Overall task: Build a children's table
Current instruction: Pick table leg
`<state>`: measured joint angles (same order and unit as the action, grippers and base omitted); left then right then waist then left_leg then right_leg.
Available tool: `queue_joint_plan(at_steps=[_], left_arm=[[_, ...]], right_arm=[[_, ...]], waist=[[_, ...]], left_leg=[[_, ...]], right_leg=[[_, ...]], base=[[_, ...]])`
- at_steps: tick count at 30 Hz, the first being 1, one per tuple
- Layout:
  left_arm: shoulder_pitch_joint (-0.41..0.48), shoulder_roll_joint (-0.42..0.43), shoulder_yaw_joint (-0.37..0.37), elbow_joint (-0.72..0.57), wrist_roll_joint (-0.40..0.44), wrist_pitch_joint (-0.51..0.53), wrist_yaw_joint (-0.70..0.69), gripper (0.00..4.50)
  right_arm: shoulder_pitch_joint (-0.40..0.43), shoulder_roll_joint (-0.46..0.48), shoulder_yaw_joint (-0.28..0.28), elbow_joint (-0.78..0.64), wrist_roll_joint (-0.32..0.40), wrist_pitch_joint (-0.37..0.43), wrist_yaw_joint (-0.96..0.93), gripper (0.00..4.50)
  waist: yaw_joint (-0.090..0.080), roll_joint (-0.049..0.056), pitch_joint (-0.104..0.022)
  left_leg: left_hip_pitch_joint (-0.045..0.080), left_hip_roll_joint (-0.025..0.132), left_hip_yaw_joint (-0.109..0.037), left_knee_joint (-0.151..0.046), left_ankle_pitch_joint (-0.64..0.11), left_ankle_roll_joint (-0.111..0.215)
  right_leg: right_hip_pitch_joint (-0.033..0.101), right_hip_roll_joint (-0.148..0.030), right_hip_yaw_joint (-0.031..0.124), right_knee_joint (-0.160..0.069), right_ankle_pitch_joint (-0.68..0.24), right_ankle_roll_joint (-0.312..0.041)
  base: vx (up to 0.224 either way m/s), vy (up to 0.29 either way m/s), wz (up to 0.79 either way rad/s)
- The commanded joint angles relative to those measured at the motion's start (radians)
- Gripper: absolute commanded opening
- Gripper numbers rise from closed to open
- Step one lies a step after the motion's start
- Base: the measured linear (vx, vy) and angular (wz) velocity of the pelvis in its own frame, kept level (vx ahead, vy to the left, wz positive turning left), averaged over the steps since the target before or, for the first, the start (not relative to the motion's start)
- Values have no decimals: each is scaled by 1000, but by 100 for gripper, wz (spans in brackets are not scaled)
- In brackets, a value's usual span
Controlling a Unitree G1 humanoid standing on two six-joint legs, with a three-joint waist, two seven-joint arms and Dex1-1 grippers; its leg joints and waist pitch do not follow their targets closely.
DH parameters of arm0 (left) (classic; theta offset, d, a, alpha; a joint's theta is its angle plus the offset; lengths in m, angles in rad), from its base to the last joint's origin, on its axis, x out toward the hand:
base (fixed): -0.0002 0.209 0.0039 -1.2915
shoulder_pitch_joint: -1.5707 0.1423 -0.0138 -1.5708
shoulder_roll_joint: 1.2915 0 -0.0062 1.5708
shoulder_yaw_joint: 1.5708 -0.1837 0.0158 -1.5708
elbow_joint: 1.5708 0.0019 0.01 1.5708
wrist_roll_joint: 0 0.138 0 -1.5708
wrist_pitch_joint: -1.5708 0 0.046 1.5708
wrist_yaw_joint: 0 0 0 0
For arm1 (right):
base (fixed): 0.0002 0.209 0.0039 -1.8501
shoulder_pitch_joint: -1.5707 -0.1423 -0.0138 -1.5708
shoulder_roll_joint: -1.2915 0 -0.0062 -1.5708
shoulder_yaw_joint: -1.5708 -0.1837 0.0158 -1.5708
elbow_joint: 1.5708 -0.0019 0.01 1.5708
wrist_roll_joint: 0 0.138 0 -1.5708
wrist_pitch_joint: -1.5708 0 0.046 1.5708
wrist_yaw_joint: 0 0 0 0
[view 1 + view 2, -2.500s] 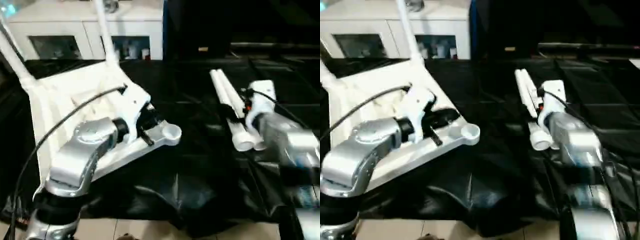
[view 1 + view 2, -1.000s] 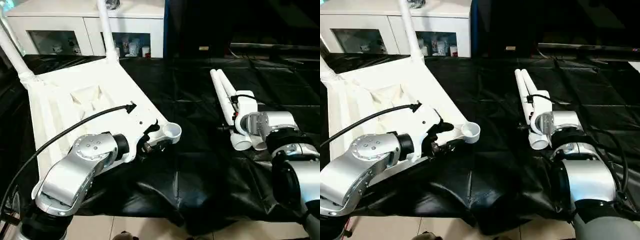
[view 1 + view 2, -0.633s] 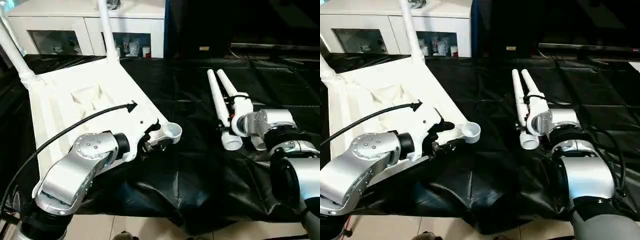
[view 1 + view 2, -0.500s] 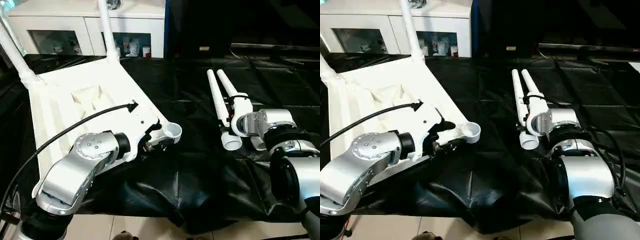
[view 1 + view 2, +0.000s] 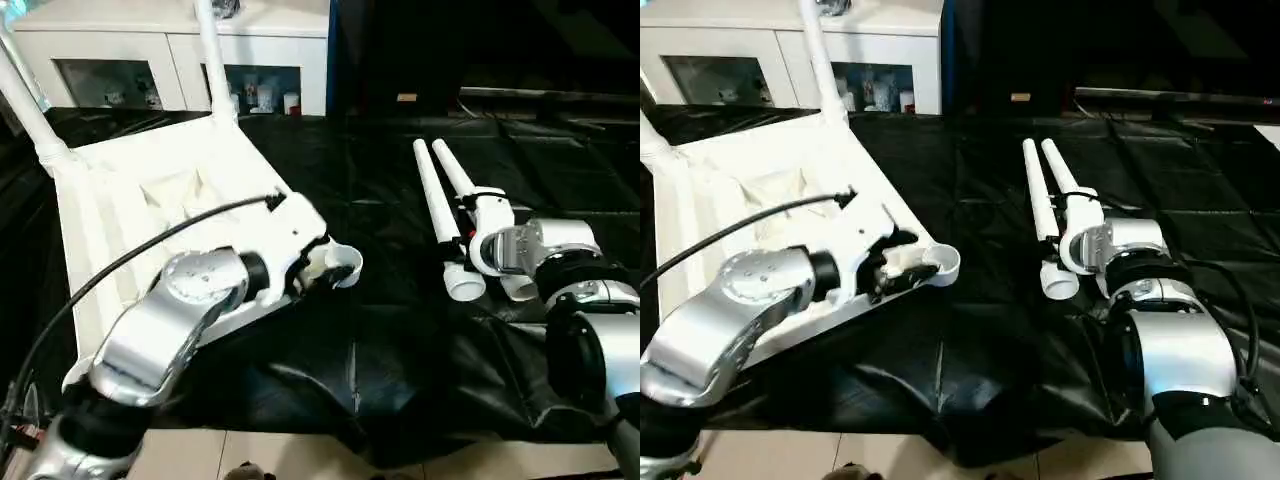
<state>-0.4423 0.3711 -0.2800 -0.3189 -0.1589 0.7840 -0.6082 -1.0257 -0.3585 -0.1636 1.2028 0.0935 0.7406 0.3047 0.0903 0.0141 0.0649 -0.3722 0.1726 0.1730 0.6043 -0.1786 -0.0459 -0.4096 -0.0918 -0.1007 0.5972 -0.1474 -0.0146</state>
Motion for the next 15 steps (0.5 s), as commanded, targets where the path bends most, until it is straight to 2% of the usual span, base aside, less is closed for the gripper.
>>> queue_joint_plan(at_steps=[1,2,3,4,5,7,8,9,10,11,12,13,14,15], left_arm=[[-28,-19,30,39,1,-25,36,297],[-50,-42,47,79,3,-21,62,297],[-57,-49,52,92,4,-19,70,297],[-73,-64,61,125,10,-33,88,297],[-84,-74,66,147,15,-46,100,297],[-98,-92,78,173,14,-57,116,297],[-137,-162,126,242,-14,-81,162,297],[-137,-162,126,242,-14,-81,162,297],[-162,-204,152,286,-28,-99,189,297],[-175,-224,163,309,-35,-103,203,297],[-188,-242,173,334,-40,-106,217,297],[-220,-283,199,385,-64,-106,235,297],[-242,-310,217,419,-82,-106,247,297],[-260,-329,231,445,-96,-109,254,297]], right_arm=[[-1,-12,-29,-2,29,5,-15,210],[8,-9,-33,-18,35,-17,-2,204],[11,-8,-34,-23,36,-25,3,204],[19,-6,-37,-36,41,-28,16,199],[23,-5,-39,-45,45,-28,24,195],[34,-1,-50,-69,59,-35,42,192],[72,12,-82,-151,109,-47,99,191],[72,12,-82,-151,109,-47,99,191],[103,23,-101,-215,142,-66,138,190],[124,30,-111,-255,163,-79,162,190],[146,37,-121,-296,184,-95,186,190],[206,54,-131,-420,242,-82,251,189],[247,66,-136,-506,282,-69,296,189],[280,72,-133,-571,310,-52,328,189]], waist=[[3,-11,-79],[4,-6,-79],[4,-7,-79],[6,-3,-79],[8,-8,-81],[8,-7,-81],[10,-3,-82],[15,-2,-84],[15,-5,-88],[20,-4,-85],[24,-7,-90],[31,5,-84],[35,4,-90],[41,4,-92]], left_leg=[[5,41,-13,-64,-226,-17],[6,40,-12,-64,-230,-15],[6,39,-12,-63,-232,-14],[5,38,-14,-64,-234,-13],[6,41,-16,-64,-229,-10],[3,40,-14,-64,-218,-3],[4,39,-14,-62,-214,-2],[2,38,-13,-60,-203,7],[4,42,-15,-61,-193,12],[1,38,-10,-60,-185,28],[1,42,-16,-61,-169,31],[3,36,-7,-57,-175,49],[4,41,-14,-57,-168,49],[2,40,-14,-57,-145,66]], right_leg=[[56,-59,46,-62,-310,-190],[55,-59,46,-64,-307,-191],[56,-58,46,-64,-307,-191],[57,-58,45,-64,-307,-190],[59,-60,44,-63,-297,-192],[59,-60,44,-65,-290,-192],[61,-60,45,-63,-281,-193],[63,-60,44,-66,-266,-183],[65,-60,44,-61,-249,-190],[63,-57,44,-69,-238,-187],[67,-62,43,-59,-222,-200],[60,-54,43,-75,-222,-185],[65,-59,44,-63,-208,-190],[67,-58,42,-63,-193,-193]], base=[[0,0,0],[0,0,0],[0,0,0],[0,0,0],[0,0,0],[0,0,0],[0,0,0],[0,0,0],[0,0,0],[0,0,0],[0,0,0],[0,0,0],[0,0,0],[0,0,0]])
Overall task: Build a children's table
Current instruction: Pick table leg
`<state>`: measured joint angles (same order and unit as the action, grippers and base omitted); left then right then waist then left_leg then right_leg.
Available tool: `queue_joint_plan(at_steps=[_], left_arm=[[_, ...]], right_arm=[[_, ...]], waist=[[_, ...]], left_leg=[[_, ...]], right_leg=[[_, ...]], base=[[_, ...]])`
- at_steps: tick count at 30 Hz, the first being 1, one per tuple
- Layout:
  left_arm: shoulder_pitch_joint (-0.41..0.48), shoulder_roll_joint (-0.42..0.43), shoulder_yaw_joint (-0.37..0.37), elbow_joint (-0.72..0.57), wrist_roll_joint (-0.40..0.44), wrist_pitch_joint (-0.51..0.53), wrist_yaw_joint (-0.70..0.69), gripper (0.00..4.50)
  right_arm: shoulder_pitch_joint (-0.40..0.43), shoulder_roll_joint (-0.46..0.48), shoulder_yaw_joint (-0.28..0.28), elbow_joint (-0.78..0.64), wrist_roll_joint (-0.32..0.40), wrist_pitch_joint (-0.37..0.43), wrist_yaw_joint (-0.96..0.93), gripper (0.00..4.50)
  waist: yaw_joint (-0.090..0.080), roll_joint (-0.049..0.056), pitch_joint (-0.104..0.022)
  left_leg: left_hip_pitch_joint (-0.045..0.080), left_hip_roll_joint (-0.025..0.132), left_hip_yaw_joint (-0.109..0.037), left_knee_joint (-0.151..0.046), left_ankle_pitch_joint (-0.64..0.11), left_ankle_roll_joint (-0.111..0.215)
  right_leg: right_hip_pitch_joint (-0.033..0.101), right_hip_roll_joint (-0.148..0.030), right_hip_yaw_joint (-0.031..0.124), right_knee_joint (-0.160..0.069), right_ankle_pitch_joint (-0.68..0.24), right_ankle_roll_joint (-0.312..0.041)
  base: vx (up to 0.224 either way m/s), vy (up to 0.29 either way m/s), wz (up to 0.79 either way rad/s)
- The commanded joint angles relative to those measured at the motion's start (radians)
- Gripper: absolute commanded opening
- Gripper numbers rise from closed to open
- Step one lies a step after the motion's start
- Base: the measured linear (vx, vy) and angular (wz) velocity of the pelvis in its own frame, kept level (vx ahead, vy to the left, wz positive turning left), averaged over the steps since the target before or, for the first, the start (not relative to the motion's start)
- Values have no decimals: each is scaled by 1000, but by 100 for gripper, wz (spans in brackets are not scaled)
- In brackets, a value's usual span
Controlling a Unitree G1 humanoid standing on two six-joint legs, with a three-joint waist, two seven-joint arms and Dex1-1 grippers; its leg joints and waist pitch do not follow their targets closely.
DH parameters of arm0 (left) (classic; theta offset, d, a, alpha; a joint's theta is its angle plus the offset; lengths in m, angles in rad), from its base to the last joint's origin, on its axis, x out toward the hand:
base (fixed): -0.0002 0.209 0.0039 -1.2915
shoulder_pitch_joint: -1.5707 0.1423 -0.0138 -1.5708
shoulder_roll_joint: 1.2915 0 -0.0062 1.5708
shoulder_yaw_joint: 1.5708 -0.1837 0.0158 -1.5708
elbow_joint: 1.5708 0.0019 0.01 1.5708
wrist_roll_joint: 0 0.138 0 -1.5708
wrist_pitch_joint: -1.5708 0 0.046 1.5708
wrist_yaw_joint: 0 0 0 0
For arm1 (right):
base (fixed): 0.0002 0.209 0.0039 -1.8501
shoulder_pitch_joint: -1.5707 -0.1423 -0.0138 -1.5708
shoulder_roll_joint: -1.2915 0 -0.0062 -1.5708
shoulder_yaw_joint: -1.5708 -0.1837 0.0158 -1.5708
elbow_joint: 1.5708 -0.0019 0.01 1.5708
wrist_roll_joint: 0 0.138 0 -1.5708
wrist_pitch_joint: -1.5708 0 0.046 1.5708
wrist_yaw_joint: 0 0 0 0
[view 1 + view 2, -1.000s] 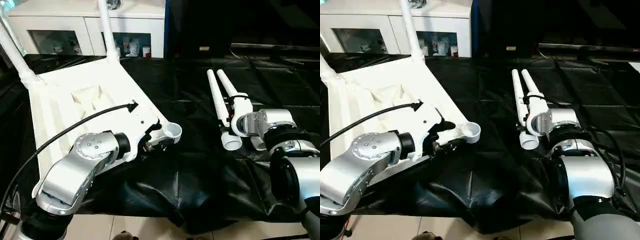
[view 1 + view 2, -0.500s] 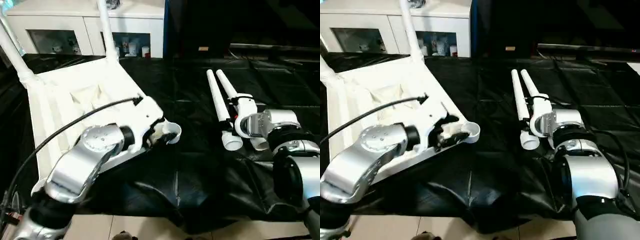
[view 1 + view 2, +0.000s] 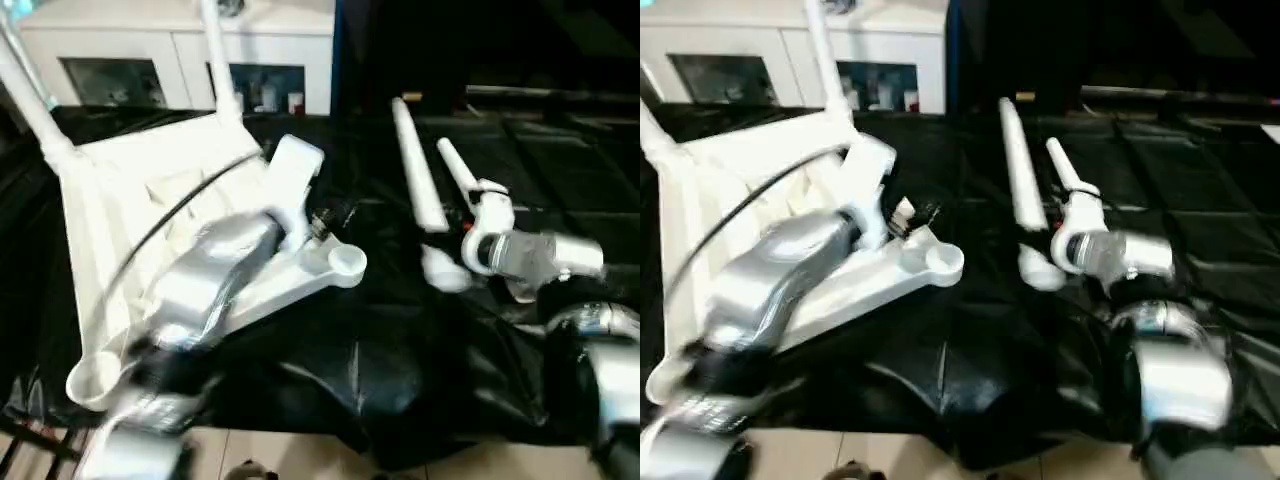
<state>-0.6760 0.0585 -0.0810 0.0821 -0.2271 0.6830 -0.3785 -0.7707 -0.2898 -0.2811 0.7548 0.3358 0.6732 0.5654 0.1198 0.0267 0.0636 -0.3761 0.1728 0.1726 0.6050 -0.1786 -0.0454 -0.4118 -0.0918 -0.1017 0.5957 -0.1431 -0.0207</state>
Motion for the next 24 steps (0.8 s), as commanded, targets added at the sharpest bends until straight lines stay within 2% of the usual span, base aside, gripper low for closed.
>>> queue_joint_plan(at_steps=[1,3,4,5,6,7,8,9,10,11,12,17,18,21,22,23,24], left_arm=[[-46,-36,47,74,-41,-13,32,297],[-78,-66,74,116,-67,-19,36,297],[-80,-68,76,119,-69,-20,36,297],[-110,-101,107,151,-103,-19,27,297],[-118,-110,116,158,-115,-18,23,297],[-146,-142,152,177,-165,-10,15,297],[-146,-142,152,177,-165,-10,15,297],[-158,-154,169,185,-187,-5,14,297],[-168,-166,187,190,-217,10,6,297],[-177,-174,199,197,-237,21,1,297],[-181,-177,203,201,-243,26,-1,297],[-188,-197,218,215,-275,38,-13,297],[-187,-200,223,207,-292,42,-26,297],[-184,-206,240,179,-334,66,-26,261],[-182,-204,240,172,-336,72,-19,261],[-182,-203,239,169,-335,75,-14,258],[-180,-202,238,162,-336,77,-9,235]], right_arm=[[66,11,-10,-202,100,24,107,189],[128,22,-9,-328,167,66,163,189],[133,22,-9,-337,172,69,166,189],[198,27,2,-471,241,107,217,189],[215,27,7,-503,257,118,228,188],[265,26,23,-600,298,143,255,188],[265,26,23,-600,298,143,255,188],[281,26,27,-632,309,150,259,188],[292,29,26,-658,325,160,260,188],[306,31,24,-691,344,172,263,188],[313,30,27,-710,354,181,266,188],[344,12,72,-774,346,203,272,188],[348,8,78,-781,345,207,267,188],[344,2,92,-782,333,207,239,188],[342,-1,104,-779,315,198,228,188],[340,-3,111,-777,303,192,221,188],[339,-2,114,-777,301,192,217,188]], waist=[[13,-10,-90],[26,-7,-91],[34,-9,-92],[33,-4,-91],[38,-6,-89],[41,-8,-88],[49,-2,-92],[47,-4,-91],[52,-3,-90],[51,-4,-88],[55,-3,-88],[55,-8,-86],[56,-13,-87],[55,-12,-87],[55,-17,-88],[55,-16,-88],[55,-17,-87]], left_leg=[[5,38,-12,-57,-140,74],[7,42,-14,-57,-130,88],[6,45,-16,-58,-130,84],[4,44,-17,-59,-133,82],[8,44,-15,-59,-143,81],[5,43,-16,-59,-142,83],[6,47,-19,-58,-144,79],[1,48,-22,-61,-148,72],[8,48,-18,-59,-160,62],[4,47,-20,-61,-168,58],[7,46,-20,-62,-180,52],[2,46,-22,-66,-184,39],[2,45,-21,-65,-177,37],[-1,44,-20,-63,-158,41],[-1,45,-21,-63,-148,42],[-2,45,-21,-63,-142,44],[-2,46,-20,-63,-143,45]], right_leg=[[68,-56,43,-64,-196,-183],[66,-57,42,-66,-207,-181],[65,-61,41,-66,-231,-180],[66,-60,41,-67,-241,-179],[63,-60,41,-74,-258,-169],[66,-61,41,-76,-265,-163],[64,-64,40,-75,-270,-161],[64,-63,38,-73,-278,-161],[58,-65,40,-79,-298,-159],[59,-65,39,-79,-311,-158],[58,-65,38,-82,-337,-146],[58,-65,39,-89,-377,-100],[59,-67,38,-88,-379,-97],[57,-68,39,-85,-360,-106],[58,-68,39,-82,-353,-107],[58,-67,40,-82,-347,-107],[57,-67,40,-83,-349,-105]], base=[[0,0,0],[0,0,0],[0,0,0],[0,0,0],[0,0,0],[0,0,0],[0,0,0],[0,0,0],[0,0,0],[0,0,0],[0,0,0],[0,0,0],[0,0,0],[0,0,0],[0,0,0],[0,0,0],[0,0,0]])
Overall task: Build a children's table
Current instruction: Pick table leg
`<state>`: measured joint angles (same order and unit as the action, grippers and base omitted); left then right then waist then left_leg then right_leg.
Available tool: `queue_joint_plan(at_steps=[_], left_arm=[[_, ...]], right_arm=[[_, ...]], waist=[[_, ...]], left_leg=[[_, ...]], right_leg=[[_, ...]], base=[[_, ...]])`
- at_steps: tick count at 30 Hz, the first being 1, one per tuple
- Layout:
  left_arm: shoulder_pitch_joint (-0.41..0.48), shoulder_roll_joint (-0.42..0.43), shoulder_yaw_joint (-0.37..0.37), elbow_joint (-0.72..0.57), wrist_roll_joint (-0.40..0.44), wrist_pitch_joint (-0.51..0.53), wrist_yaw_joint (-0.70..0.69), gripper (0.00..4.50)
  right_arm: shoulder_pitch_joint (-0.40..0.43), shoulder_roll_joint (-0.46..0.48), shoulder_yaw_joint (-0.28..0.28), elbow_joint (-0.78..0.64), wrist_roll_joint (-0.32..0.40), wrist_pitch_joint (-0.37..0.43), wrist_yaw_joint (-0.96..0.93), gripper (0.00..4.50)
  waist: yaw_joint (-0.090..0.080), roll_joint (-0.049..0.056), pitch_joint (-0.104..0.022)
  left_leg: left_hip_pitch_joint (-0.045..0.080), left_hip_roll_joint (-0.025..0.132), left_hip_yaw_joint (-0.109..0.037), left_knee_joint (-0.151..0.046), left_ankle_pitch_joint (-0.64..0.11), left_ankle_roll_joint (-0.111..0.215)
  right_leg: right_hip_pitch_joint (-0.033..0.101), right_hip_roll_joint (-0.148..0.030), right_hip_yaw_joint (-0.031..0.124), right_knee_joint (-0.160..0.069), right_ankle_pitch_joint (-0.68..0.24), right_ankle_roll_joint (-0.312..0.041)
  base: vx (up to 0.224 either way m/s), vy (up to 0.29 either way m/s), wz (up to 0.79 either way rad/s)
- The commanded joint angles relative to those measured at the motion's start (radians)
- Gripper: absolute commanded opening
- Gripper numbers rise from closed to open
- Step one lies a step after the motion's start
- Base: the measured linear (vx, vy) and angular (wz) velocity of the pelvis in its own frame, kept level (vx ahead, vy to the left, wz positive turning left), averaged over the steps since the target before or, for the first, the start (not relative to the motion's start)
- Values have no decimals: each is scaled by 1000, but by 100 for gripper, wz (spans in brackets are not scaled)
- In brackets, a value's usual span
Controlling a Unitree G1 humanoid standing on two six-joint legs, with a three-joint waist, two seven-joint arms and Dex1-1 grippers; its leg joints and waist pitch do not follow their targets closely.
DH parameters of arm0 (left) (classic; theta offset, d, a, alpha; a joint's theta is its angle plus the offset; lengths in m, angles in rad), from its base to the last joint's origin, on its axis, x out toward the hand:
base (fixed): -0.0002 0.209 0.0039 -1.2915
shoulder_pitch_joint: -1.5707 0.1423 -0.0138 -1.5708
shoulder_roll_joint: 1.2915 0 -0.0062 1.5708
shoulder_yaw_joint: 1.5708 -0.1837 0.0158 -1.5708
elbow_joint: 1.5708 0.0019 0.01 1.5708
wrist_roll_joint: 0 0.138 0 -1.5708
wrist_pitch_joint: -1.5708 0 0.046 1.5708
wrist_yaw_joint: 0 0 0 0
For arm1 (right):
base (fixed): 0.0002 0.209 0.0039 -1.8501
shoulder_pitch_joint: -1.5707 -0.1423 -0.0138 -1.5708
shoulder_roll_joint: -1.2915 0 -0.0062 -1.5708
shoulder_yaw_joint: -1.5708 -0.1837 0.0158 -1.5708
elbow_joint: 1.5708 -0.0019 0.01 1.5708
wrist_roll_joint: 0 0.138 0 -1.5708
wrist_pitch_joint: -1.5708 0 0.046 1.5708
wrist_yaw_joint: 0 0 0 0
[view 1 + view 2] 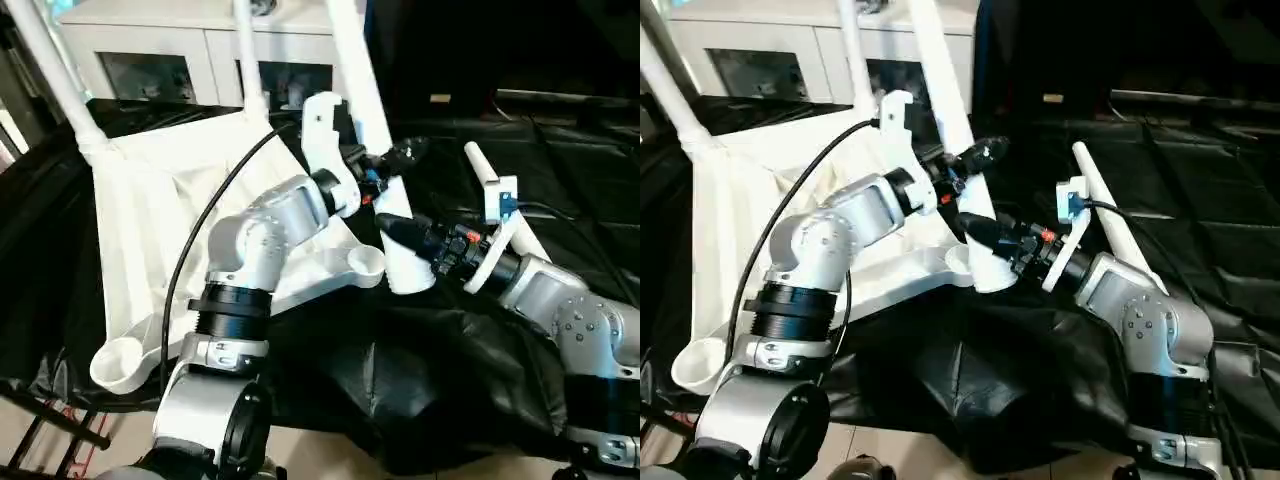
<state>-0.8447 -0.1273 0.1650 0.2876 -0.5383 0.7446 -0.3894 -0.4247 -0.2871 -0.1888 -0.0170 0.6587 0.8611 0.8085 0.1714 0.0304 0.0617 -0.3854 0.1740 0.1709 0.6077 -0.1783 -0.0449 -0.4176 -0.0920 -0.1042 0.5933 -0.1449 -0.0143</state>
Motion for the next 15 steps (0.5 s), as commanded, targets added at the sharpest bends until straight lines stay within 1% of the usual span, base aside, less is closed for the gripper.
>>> queue_joint_plan(at_steps=[1,3,6,7,8,10,11,12,15], left_arm=[[-10,-15,-8,-50,-28,17,6,224],[-10,-16,-6,-54,-34,22,5,217],[-7,-13,-6,-67,-50,31,-14,201],[0,1,-20,-79,-64,38,-56,200],[6,9,-30,-87,-68,41,-79,199],[12,17,-40,-96,-68,44,-93,197],[14,22,-45,-98,-63,43,-95,197],[13,22,-41,-97,-52,36,-65,197],[10,26,-45,-98,-34,28,-48,195]], right_arm=[[-10,0,16,-8,-12,14,-28,188],[-12,4,8,-11,2,26,-34,188],[-12,1,7,-14,7,28,-33,188],[-8,-5,12,-15,11,28,-28,188],[-5,-10,15,-15,12,28,-26,188],[-2,-14,19,-18,12,28,-26,188],[0,-17,22,-20,13,27,-26,188],[3,-18,23,-26,14,29,-28,188],[4,-18,24,-31,13,29,-33,188]], waist=[[3,-21,-85],[5,-19,-84],[3,-19,-82],[4,-18,-82],[3,-18,-82],[2,-18,-83],[1,-14,-83],[1,-14,-83],[2,-14,-83]], left_leg=[[8,44,-18,-66,-143,45],[8,45,-18,-66,-144,46],[8,45,-18,-67,-157,43],[9,43,-17,-67,-160,41],[8,43,-18,-68,-160,40],[8,44,-20,-69,-158,37],[8,45,-20,-69,-159,36],[10,45,-19,-69,-163,35],[9,45,-19,-69,-168,31]], right_leg=[[63,-67,43,-80,-347,-111],[62,-68,43,-81,-353,-115],[62,-68,43,-85,-372,-103],[62,-68,43,-87,-386,-96],[62,-67,43,-88,-391,-89],[62,-67,43,-86,-384,-86],[61,-67,43,-86,-380,-87],[60,-66,43,-86,-376,-88],[61,-67,43,-87,-375,-90]], base=[[0,0,0],[0,0,0],[0,0,0],[0,0,0],[0,0,0],[0,0,0],[0,0,0],[0,0,0],[0,0,0]])
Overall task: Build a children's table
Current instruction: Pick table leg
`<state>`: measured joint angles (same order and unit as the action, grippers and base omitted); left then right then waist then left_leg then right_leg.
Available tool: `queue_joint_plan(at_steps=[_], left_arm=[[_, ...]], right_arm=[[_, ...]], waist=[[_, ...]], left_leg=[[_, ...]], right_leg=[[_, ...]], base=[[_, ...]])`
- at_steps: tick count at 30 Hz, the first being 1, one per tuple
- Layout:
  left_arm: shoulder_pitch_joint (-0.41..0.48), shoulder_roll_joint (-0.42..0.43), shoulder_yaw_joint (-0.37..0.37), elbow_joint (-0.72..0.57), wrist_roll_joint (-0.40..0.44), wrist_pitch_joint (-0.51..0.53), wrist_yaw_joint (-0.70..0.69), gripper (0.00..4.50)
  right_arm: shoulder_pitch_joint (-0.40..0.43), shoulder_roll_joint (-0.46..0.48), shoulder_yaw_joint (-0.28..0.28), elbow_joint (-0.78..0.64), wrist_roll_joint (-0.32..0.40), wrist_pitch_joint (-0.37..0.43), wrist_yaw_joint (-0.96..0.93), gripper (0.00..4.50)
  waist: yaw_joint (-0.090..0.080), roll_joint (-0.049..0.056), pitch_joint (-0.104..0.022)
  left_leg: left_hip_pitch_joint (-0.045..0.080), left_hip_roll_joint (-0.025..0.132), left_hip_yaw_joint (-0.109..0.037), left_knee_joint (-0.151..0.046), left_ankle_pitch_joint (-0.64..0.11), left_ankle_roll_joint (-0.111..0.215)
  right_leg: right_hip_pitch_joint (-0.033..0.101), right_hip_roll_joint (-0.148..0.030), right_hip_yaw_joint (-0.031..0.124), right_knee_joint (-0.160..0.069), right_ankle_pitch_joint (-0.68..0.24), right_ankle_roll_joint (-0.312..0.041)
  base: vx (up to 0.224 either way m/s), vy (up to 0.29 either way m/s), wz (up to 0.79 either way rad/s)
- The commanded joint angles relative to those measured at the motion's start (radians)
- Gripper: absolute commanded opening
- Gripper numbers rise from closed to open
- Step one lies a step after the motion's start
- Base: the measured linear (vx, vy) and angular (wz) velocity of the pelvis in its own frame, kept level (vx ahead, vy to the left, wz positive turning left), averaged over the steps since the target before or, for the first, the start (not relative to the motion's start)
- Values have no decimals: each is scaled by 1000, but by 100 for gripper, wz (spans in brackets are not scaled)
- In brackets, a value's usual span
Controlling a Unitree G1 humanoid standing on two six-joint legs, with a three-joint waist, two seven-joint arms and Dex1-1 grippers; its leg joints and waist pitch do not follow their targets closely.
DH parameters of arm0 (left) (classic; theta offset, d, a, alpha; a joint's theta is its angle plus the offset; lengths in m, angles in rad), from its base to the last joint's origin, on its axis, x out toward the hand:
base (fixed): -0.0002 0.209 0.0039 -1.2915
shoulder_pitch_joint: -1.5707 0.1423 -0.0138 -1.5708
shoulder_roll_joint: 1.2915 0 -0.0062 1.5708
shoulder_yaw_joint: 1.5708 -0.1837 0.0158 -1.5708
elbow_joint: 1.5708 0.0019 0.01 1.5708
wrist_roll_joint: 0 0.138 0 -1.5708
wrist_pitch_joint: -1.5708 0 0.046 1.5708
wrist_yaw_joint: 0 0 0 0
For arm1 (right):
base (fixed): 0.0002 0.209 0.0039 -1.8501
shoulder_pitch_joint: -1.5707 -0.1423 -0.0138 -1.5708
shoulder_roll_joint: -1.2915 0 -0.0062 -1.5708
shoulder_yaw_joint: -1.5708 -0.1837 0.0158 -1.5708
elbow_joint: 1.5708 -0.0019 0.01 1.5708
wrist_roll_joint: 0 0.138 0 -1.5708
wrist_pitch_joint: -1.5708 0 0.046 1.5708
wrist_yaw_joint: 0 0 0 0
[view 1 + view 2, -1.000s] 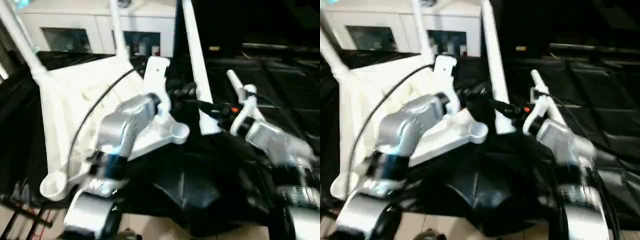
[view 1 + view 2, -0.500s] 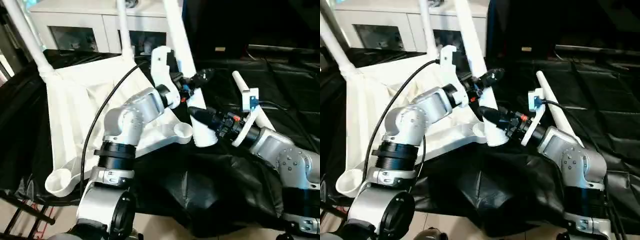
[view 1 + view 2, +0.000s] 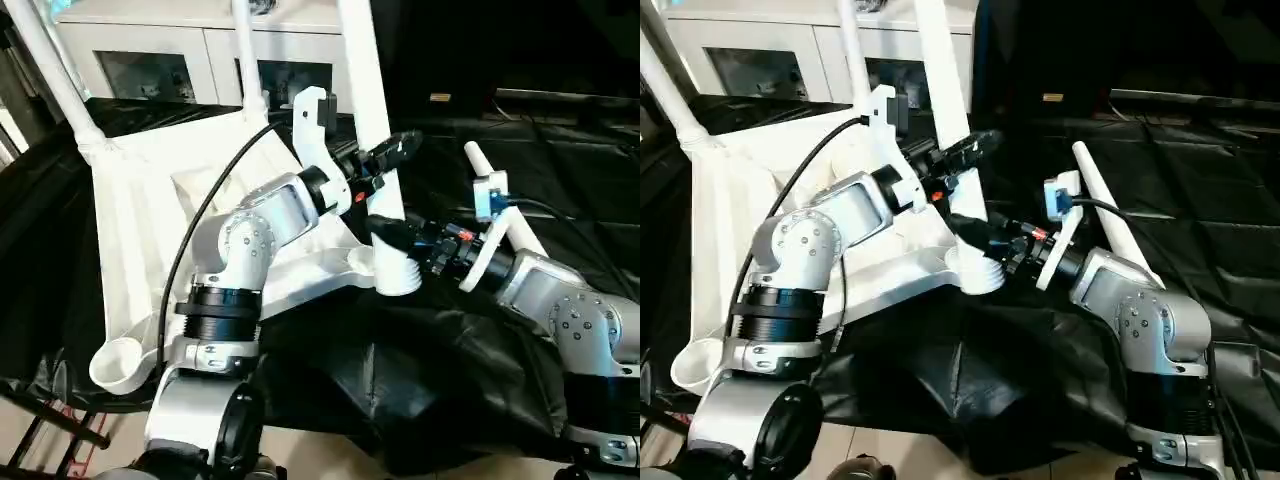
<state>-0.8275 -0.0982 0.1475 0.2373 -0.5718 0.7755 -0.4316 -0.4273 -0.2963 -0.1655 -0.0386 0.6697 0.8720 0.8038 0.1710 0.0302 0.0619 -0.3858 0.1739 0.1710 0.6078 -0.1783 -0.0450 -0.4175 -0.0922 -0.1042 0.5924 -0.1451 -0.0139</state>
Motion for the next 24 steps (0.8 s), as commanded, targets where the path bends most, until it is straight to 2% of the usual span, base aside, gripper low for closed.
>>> queue_joint_plan(at_steps=[1,3,6,8,9,10,12,13,15,18,22,24], left_arm=[[-9,-3,-29,-50,8,-11,3,195],[-11,-4,-29,-51,13,-17,12,195],[-18,13,-64,-57,66,-44,36,195],[-21,17,-79,-59,94,-54,61,195],[-25,20,-100,-58,135,-65,101,195],[-25,21,-102,-58,139,-66,103,195],[-31,23,-133,-48,200,-91,155,195],[-34,21,-150,-41,237,-110,189,193],[-39,15,-152,-31,261,-126,225,192],[-50,0,-138,-16,276,-142,274,192],[-65,6,-137,10,303,-169,299,191],[-68,3,-134,14,308,-174,308,191]], right_arm=[[7,-7,1,-13,2,18,-30,188],[7,-6,2,-16,2,17,-32,188],[0,-4,22,-20,-36,-23,-57,188],[-17,11,23,-8,-56,-39,-99,244],[-34,27,35,-10,-79,-53,-136,244],[-36,28,36,-11,-81,-55,-138,261],[-54,44,95,-30,-161,-94,-197,268],[-67,55,147,-37,-226,-121,-244,273],[-84,68,196,-27,-290,-147,-296,275],[-114,98,245,4,-353,-176,-359,275],[-150,147,245,41,-361,-172,-419,243],[-154,152,251,47,-370,-175,-422,239]], waist=[[2,-15,-83],[2,-14,-83],[2,-15,-83],[1,-14,-83],[-2,-14,-82],[-5,-15,-81],[-4,-14,-81],[-11,-15,-81],[-15,-13,-81],[-19,-12,-83],[-23,-7,-86],[-24,-5,-88]], left_leg=[[9,45,-19,-70,-169,30],[9,46,-20,-70,-169,29],[8,46,-21,-71,-166,25],[8,46,-21,-71,-165,23],[8,47,-22,-73,-172,17],[8,46,-23,-74,-173,12],[9,45,-22,-74,-177,6],[5,42,-24,-75,-175,-5],[9,41,-22,-75,-187,-11],[8,42,-23,-76,-186,-10],[9,42,-23,-75,-167,4],[8,44,-23,-74,-146,10]], right_leg=[[62,-66,43,-85,-373,-89],[62,-66,43,-85,-371,-89],[61,-66,44,-84,-372,-79],[61,-66,44,-85,-374,-78],[60,-65,43,-85,-381,-74],[60,-64,43,-86,-386,-64],[59,-64,43,-88,-400,-53],[61,-63,42,-86,-399,-40],[57,-64,44,-90,-413,-30],[58,-63,43,-87,-388,-41],[60,-61,45,-79,-303,-73],[63,-60,46,-70,-228,-104]], base=[[0,0,0],[0,0,0],[0,0,0],[0,0,0],[0,0,0],[0,0,0],[0,0,0],[0,0,0],[0,0,0],[0,0,0],[0,0,0],[0,0,0]])
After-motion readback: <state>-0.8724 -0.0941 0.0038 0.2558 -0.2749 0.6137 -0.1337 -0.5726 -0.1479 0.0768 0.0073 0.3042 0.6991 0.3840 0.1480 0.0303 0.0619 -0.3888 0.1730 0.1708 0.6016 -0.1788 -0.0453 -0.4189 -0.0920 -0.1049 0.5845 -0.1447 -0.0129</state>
